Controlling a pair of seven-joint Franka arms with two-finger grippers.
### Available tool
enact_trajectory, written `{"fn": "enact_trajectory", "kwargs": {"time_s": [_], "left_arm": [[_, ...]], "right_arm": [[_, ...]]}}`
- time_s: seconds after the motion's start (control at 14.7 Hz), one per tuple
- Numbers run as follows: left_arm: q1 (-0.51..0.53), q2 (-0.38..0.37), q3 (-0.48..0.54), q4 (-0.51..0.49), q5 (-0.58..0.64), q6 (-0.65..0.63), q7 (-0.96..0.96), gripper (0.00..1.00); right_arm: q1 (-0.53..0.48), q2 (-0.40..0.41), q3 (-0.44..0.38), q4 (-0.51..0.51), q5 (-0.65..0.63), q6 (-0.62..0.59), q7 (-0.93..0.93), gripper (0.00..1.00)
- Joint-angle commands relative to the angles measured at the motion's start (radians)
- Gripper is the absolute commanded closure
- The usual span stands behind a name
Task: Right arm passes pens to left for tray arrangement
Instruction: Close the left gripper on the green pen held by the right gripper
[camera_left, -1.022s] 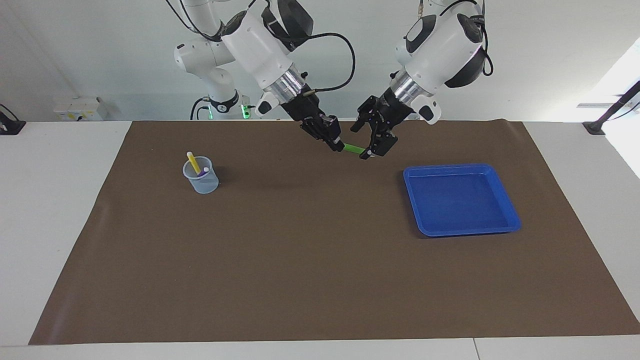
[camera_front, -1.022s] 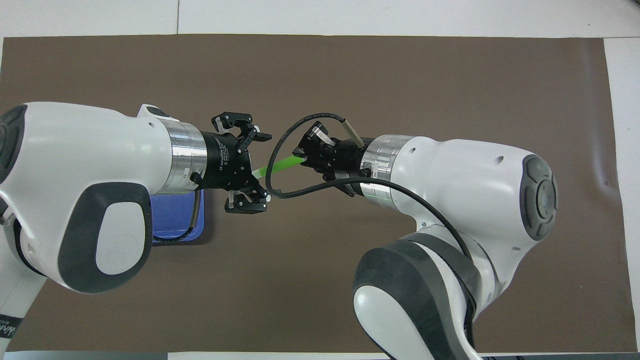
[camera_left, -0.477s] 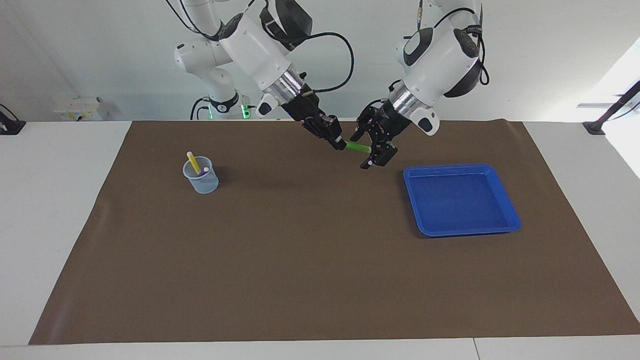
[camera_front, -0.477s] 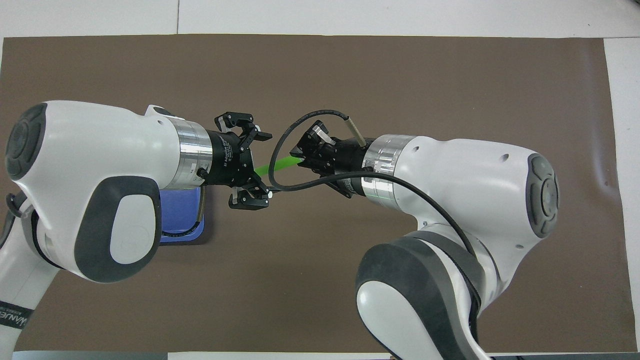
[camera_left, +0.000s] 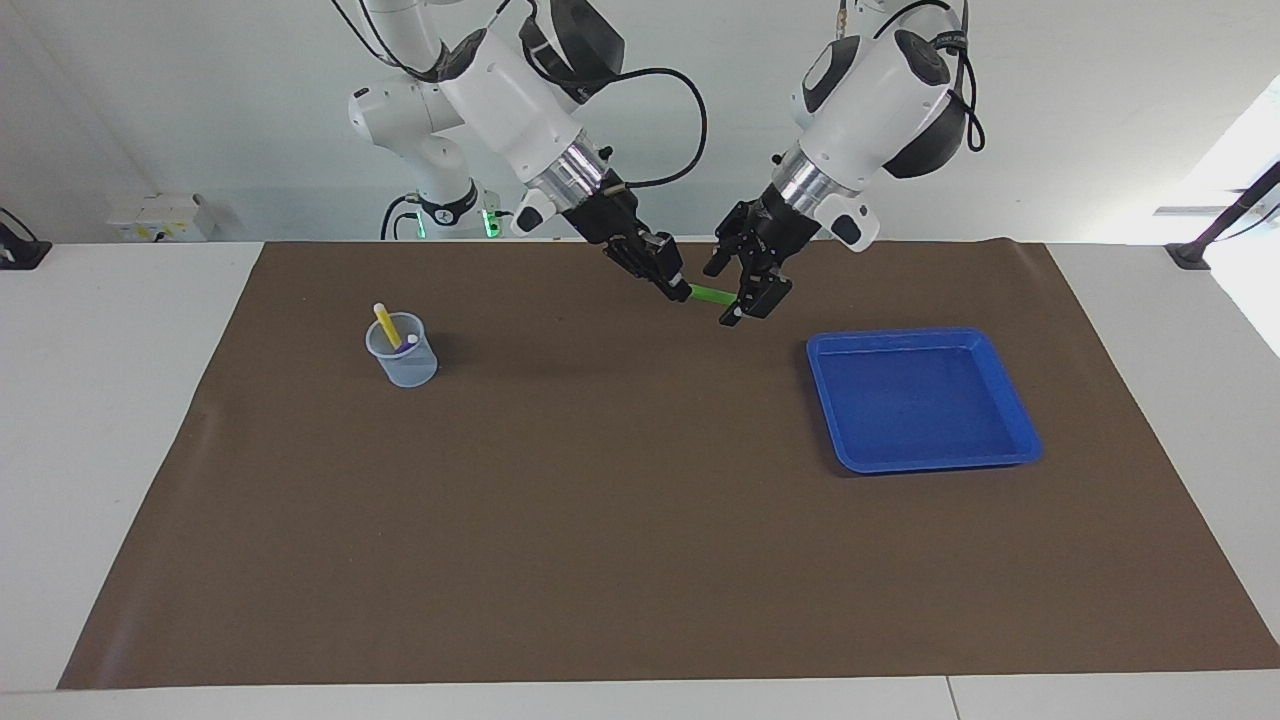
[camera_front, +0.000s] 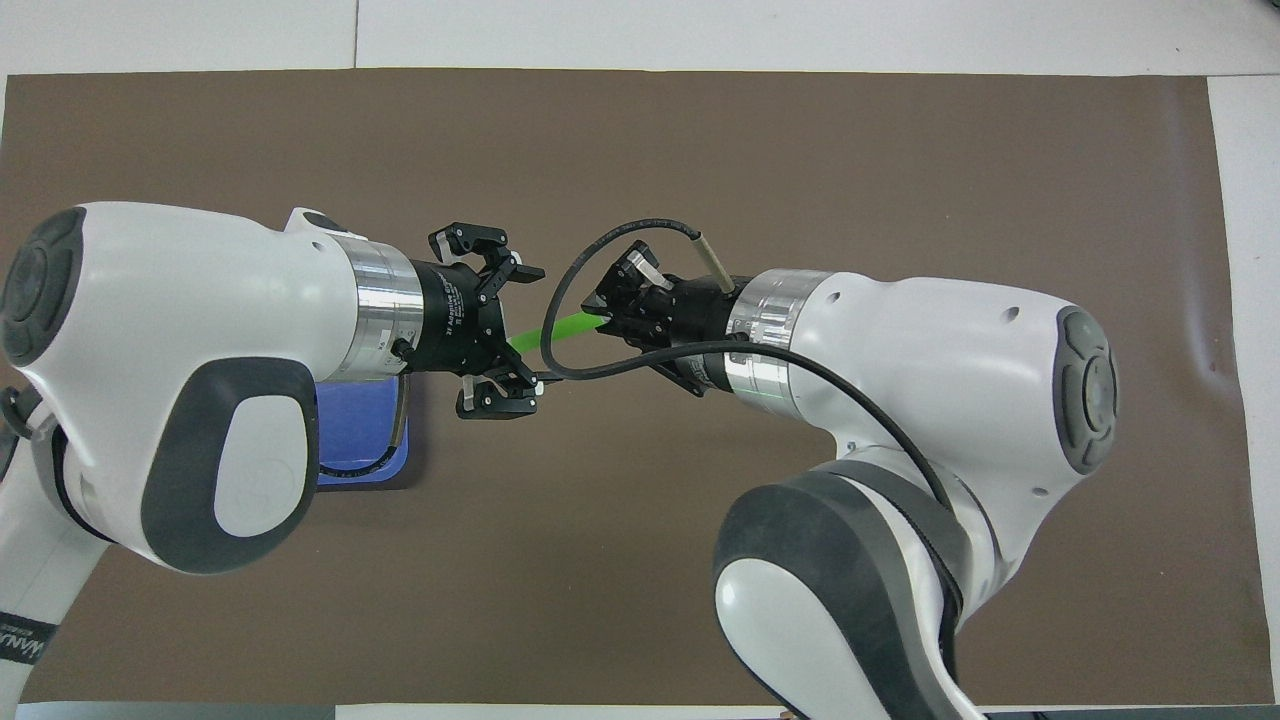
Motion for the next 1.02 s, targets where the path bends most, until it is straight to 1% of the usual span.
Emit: {"fn": "enact_trajectory", "kwargs": {"time_s": [0.0, 0.2, 0.27, 0.48, 0.61, 0.82, 0.89, 0.95], "left_arm": [[-0.024, -0.025, 0.007, -0.03, 0.031, -0.007, -0.037, 0.09], [-0.024, -0.03, 0.007, -0.038, 0.031, -0.007, -0.039, 0.12], [-0.024, -0.03, 0.007, -0.039, 0.031, -0.007, -0.04, 0.16], [-0.016, -0.028, 0.007, -0.033, 0.031, -0.007, -0.042, 0.33], [-0.01, -0.027, 0.007, -0.027, 0.03, -0.008, -0.044, 0.39], [-0.009, -0.027, 0.009, -0.025, 0.031, -0.008, -0.044, 0.44], [-0.009, -0.027, 0.009, -0.025, 0.031, -0.007, -0.044, 0.48], [-0.009, -0.027, 0.009, -0.025, 0.031, -0.007, -0.044, 0.55]], "right_arm": [[-0.002, -0.025, 0.001, -0.031, 0.027, 0.021, -0.023, 1.0], [-0.002, -0.025, 0.001, -0.031, 0.027, 0.021, -0.023, 1.0], [-0.002, -0.025, 0.001, -0.031, 0.027, 0.021, -0.023, 1.0], [-0.002, -0.025, 0.001, -0.031, 0.027, 0.019, -0.023, 1.0], [-0.002, -0.025, 0.001, -0.033, 0.027, 0.019, -0.021, 1.0], [-0.004, -0.025, 0.001, -0.031, 0.027, 0.019, -0.023, 1.0], [-0.004, -0.025, 0.001, -0.033, 0.027, 0.019, -0.023, 1.0], [-0.004, -0.025, 0.001, -0.033, 0.027, 0.019, -0.023, 1.0]]}}
